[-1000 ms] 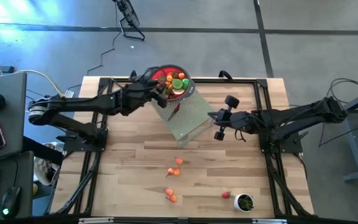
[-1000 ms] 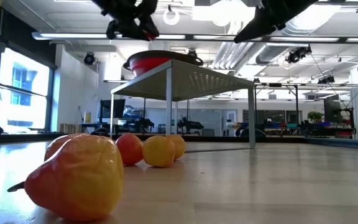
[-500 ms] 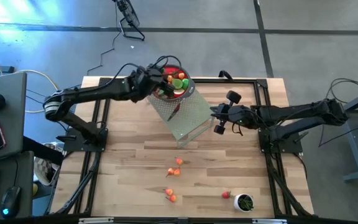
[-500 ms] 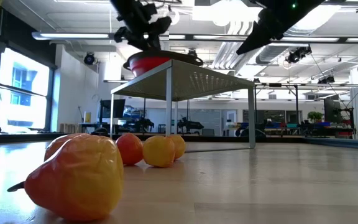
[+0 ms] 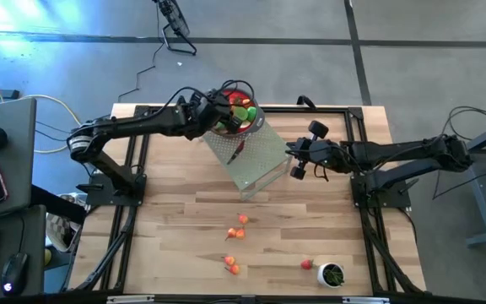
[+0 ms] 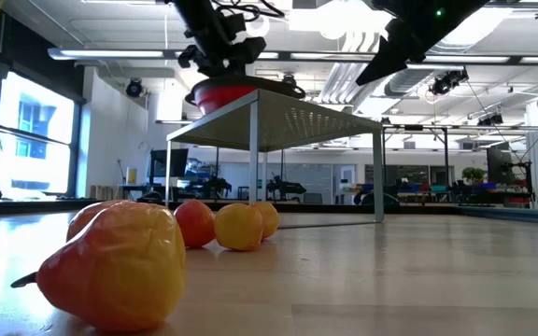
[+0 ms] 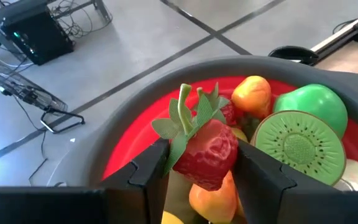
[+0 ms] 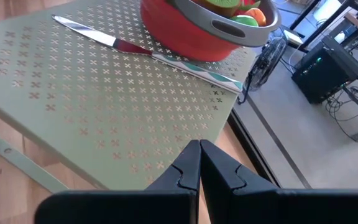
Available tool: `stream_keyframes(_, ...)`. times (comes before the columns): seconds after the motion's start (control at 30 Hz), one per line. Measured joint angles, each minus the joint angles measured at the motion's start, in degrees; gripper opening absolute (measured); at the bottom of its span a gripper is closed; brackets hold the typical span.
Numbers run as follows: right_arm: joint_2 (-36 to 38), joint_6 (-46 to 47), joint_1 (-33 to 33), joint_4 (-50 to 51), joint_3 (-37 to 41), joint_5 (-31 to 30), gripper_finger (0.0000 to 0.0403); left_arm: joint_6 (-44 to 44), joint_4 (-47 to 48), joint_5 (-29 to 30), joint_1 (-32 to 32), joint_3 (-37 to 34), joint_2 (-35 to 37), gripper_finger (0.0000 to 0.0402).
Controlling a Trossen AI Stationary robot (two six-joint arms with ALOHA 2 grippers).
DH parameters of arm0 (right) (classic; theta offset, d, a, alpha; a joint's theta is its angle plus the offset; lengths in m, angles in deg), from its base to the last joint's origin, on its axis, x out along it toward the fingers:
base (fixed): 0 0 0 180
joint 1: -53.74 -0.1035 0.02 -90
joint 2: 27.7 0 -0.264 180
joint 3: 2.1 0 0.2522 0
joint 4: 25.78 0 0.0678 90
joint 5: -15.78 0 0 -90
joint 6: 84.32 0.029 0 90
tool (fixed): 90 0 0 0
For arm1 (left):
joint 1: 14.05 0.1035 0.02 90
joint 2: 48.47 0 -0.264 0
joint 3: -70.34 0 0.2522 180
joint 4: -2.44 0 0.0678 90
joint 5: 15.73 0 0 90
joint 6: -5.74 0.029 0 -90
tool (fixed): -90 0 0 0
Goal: Pick & Place Fruit
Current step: Put the strawberry into the red strainer on the shelf, then put the orange pear into the red strainer on the shelf
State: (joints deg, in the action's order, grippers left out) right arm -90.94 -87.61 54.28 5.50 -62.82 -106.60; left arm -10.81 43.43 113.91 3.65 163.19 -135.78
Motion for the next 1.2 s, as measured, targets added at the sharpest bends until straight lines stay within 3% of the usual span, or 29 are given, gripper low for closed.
stream_keyframes(0.23,-0.02,0.0,-0.02,-0.02,0.0,0.0,0.0002,0.0,-0.02,0.39,0.0,0.0,0.0,0.0153)
stream_keyframes(0.5,-0.02,0.01,-0.02,0.15,0.0,0.0,0.0003,-0.19,-0.25,0.41,-0.02,-0.04,0.0,0.0197)
stream_keyframes(0.67,-0.02,0.14,-0.02,0.75,0.0,0.01,0.0003,-1.33,-0.57,0.32,-0.07,-0.04,0.0,0.0201)
stream_keyframes(0.87,-0.02,0.42,-0.02,1.95,0.0,0.04,0.0003,-2.23,0.04,-2.5,-0.09,-0.12,0.71,0.0151)
stream_keyframes(1.2,-0.02,0.66,-0.04,2.01,0.0,3.79,0.0003,-3.23,1.41,-14.4,-0.26,-0.17,2.98,0.0048)
